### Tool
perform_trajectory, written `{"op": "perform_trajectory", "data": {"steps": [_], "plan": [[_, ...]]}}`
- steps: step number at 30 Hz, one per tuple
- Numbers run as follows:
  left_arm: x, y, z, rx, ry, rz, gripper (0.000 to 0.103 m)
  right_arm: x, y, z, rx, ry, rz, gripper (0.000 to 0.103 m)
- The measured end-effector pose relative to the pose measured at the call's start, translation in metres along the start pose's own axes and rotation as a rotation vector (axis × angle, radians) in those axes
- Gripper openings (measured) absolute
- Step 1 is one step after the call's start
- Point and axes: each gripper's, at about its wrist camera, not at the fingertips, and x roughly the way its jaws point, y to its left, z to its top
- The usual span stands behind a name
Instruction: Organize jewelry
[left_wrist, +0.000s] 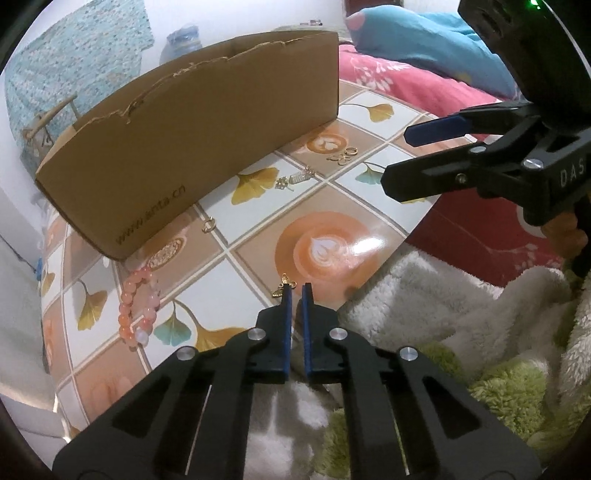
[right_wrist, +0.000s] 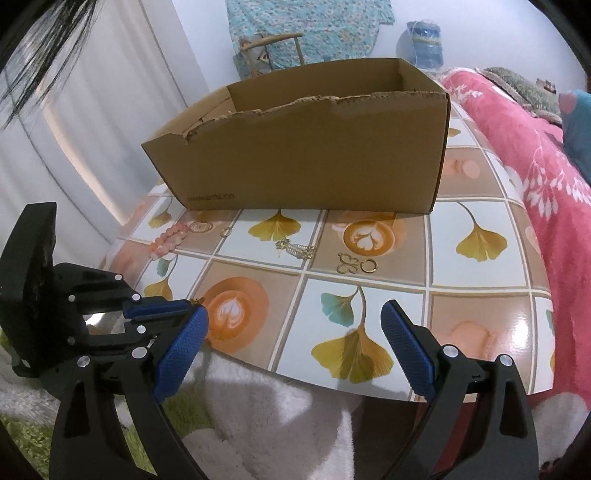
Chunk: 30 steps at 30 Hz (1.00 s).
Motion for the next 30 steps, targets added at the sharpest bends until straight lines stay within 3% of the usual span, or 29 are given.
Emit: {"op": "perform_trajectory", "data": {"steps": [17,30], "plan": [[0.019,0.019,0.020,0.020,-0.004,0.028,0.000,0.013,-0.013,0.004,0.055,0.014,0.024,0.092],[0.028,0.030,0.034,-0.051,-0.033,0.042,0.001,0.022,-0.024,0.007,0.081,0.023,0.027,0.092]]}}
